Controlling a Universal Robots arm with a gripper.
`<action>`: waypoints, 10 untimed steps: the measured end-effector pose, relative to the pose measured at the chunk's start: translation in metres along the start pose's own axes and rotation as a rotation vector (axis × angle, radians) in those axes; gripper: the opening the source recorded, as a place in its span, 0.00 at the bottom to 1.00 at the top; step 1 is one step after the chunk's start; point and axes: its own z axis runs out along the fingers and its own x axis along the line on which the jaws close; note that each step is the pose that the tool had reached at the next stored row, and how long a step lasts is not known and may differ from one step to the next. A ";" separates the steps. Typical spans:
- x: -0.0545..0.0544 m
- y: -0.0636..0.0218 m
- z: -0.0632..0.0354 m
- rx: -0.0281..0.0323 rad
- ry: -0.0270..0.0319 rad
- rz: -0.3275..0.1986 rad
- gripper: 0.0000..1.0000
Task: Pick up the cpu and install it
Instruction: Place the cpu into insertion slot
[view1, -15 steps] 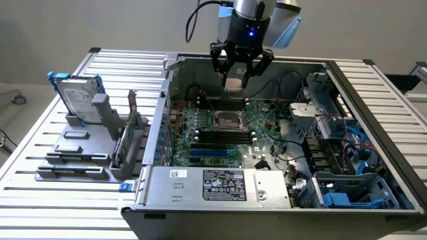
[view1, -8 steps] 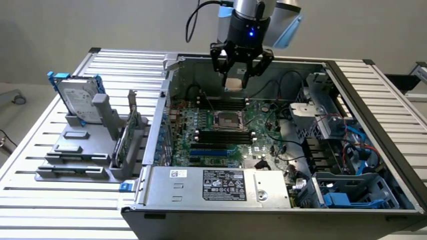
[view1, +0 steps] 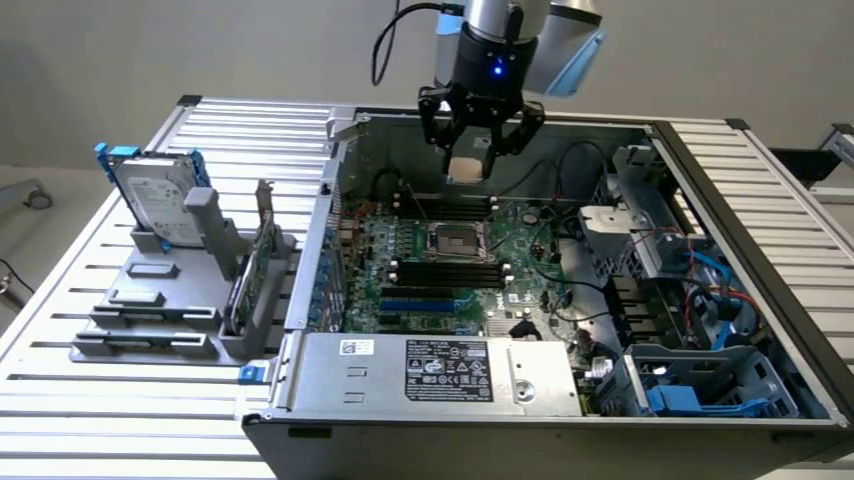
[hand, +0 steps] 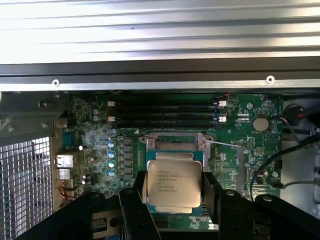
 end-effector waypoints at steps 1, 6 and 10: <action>0.000 0.0000 0.0011 -0.0015 -0.0008 0.019 0.54; 0.000 -0.0002 0.0061 -0.0083 -0.0043 0.109 0.54; -0.001 -0.0004 0.0097 -0.0138 -0.0072 0.182 0.54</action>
